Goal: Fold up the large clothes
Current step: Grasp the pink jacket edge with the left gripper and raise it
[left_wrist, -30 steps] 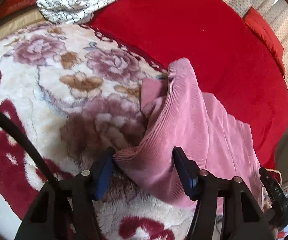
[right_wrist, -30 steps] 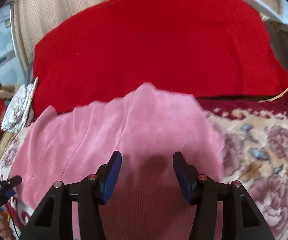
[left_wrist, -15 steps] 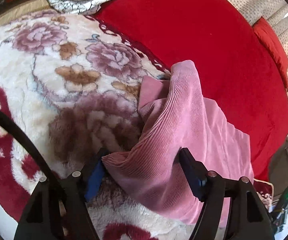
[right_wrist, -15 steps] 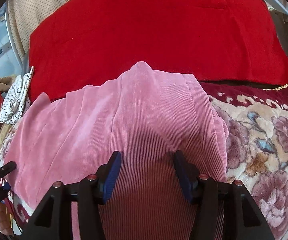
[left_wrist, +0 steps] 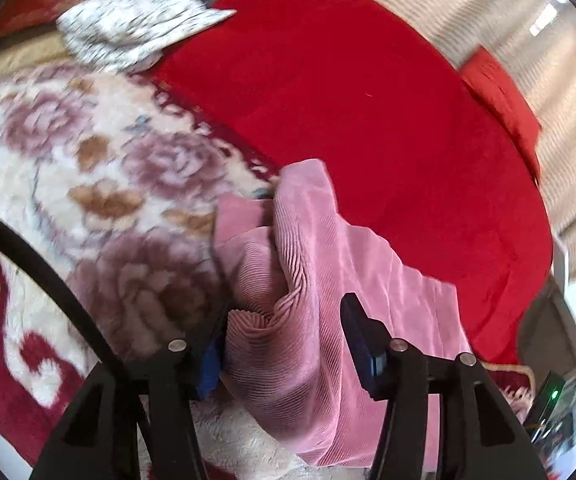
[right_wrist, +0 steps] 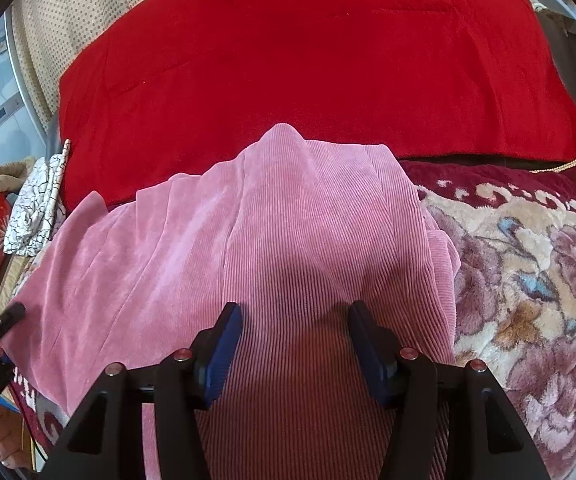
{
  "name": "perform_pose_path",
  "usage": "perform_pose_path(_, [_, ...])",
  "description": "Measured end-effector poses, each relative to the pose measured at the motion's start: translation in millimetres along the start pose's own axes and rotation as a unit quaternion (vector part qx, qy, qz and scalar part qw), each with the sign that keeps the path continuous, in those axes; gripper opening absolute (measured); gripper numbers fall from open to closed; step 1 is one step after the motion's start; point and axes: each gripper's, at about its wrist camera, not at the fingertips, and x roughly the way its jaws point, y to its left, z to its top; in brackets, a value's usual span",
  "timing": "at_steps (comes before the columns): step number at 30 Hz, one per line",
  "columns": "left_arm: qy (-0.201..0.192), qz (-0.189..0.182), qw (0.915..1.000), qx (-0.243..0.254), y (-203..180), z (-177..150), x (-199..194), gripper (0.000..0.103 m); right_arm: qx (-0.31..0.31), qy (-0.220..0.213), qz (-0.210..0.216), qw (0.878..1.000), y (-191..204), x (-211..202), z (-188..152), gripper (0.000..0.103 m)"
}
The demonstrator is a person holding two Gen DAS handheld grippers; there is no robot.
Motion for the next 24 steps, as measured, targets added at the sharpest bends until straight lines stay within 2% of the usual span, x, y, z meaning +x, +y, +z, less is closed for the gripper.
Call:
perform_pose_path(1, [0.008,0.018,0.9997,0.013,-2.4,-1.0,4.4,0.053,0.001,0.001,0.002,1.0,-0.5,-0.2,0.3,0.06])
perform_pose_path(2, [0.022,0.043,0.9985,0.027,-2.9,-3.4,10.9,0.044,0.002,0.001,0.004,1.0,-0.8,-0.6,0.3,0.06])
perform_pose_path(3, [0.033,0.062,0.9971,0.03,-0.2,-6.3,17.3,0.042,0.003,0.002,0.006,1.0,-1.3,-1.0,0.3,0.06])
perform_pose_path(4, [0.036,0.066,0.997,0.015,6.1,-9.2,20.0,0.042,0.005,0.002,0.008,1.0,-1.9,-1.5,0.4,0.06])
perform_pose_path(5, [0.034,0.055,0.9979,-0.011,13.1,-10.8,18.9,0.045,0.006,0.003,0.01,1.0,-2.6,-1.8,0.2,0.06])
perform_pose_path(6, [0.031,0.048,0.9977,-0.036,19.0,-11.5,17.2,0.056,0.007,0.004,0.013,1.0,-3.6,-1.9,0.3,0.06])
perform_pose_path(8, [0.032,0.027,0.9953,-0.088,28.5,-15.0,15.9,0.061,0.009,0.004,0.017,1.0,-4.1,-2.4,-0.3,0.06])
perform_pose_path(10, [0.034,0.044,0.9962,-0.066,22.7,-15.7,17.9,0.059,0.009,0.005,0.018,1.0,-4.5,-2.1,-0.3,0.06])
perform_pose_path(12, [0.039,0.066,0.9967,-0.026,14.1,-14.9,22.0,0.044,0.01,0.005,0.02,1.0,-4.8,-2.2,-0.5,0.06])
perform_pose_path(14, [0.038,0.066,0.997,-0.014,10.5,-14.8,22.1,0.041,0.013,0.006,0.024,1.0,-6.0,-2.8,-0.5,0.06])
perform_pose_path(16, [0.038,0.064,0.9969,-0.025,13.8,-14.3,21.7,0.044,0.019,0.007,0.029,0.999,-7.6,-4.8,-0.4,0.06])
perform_pose_path(20, [0.035,0.058,0.9967,-0.044,19.7,-16.6,19.6,0.059,0.054,-0.014,0.043,0.998,-18.0,-16.1,2.6,0.058])
perform_pose_path(24, [0.037,0.07,0.9967,-0.022,12.1,-17.1,22.3,0.059,0.056,-0.054,0.03,0.997,-22.3,-29.4,7.2,0.058])
